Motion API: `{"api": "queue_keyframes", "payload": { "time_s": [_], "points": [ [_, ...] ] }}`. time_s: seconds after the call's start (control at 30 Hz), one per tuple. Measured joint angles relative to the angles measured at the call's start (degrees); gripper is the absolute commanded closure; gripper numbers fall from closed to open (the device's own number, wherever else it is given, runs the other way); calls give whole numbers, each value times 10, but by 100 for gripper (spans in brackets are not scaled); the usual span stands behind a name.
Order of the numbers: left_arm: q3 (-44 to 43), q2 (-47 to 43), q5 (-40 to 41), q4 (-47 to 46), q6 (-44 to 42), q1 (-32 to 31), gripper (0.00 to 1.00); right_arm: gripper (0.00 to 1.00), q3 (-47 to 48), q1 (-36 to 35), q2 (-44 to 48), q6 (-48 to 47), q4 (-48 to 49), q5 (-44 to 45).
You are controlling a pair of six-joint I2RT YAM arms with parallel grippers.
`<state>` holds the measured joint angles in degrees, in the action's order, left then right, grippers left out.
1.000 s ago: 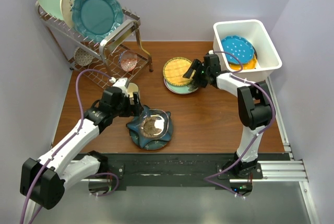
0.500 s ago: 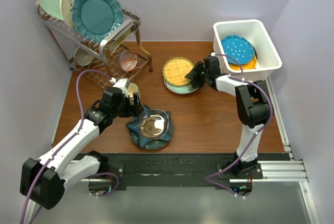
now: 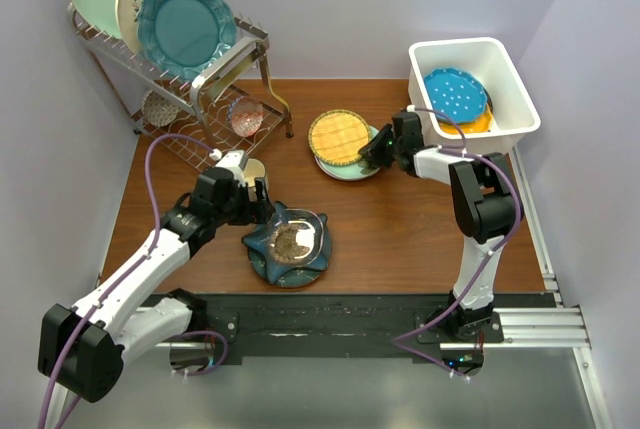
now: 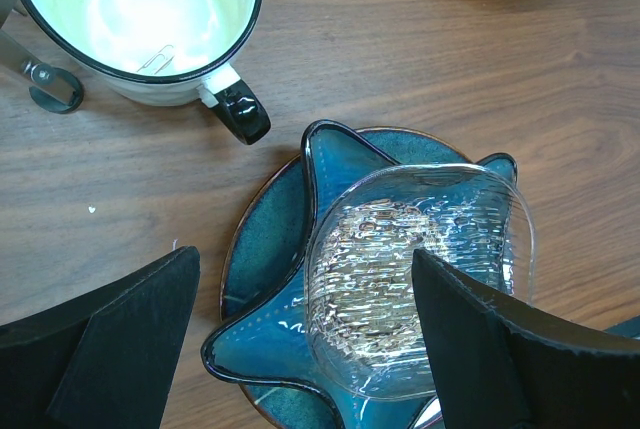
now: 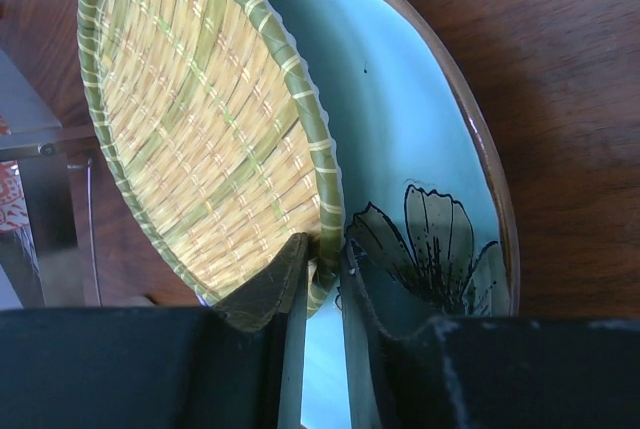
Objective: Place the plates into the plastic bin on the countertop
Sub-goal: Pick up the plate at the center of the board.
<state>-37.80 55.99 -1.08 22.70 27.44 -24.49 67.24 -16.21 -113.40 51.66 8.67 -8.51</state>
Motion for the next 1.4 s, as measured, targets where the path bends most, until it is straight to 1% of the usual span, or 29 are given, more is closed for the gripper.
{"api": "queue_keyframes", "payload": {
  "time_s": [0.03,0.07,0.1,0.43,0.9,1.4],
  "points": [
    [0,0,0,0,0,0,9,87,-1,0,0,0,2,-1],
    [0,0,0,0,0,0,8,92,-3,1,0,0,3,-1],
    [0,0,0,0,0,0,8,93,-4,1,1,1,5,-2],
    [1,-3,0,0,0,0,8,100,-5,0,11,-4,-3,-7],
    [2,-5,0,0,0,0,8,100,-11,0,76,-29,-50,-13],
    [2,-5,-2,-8,0,0,8,100,-11,20,110,-37,-71,-29]
  ]
}}
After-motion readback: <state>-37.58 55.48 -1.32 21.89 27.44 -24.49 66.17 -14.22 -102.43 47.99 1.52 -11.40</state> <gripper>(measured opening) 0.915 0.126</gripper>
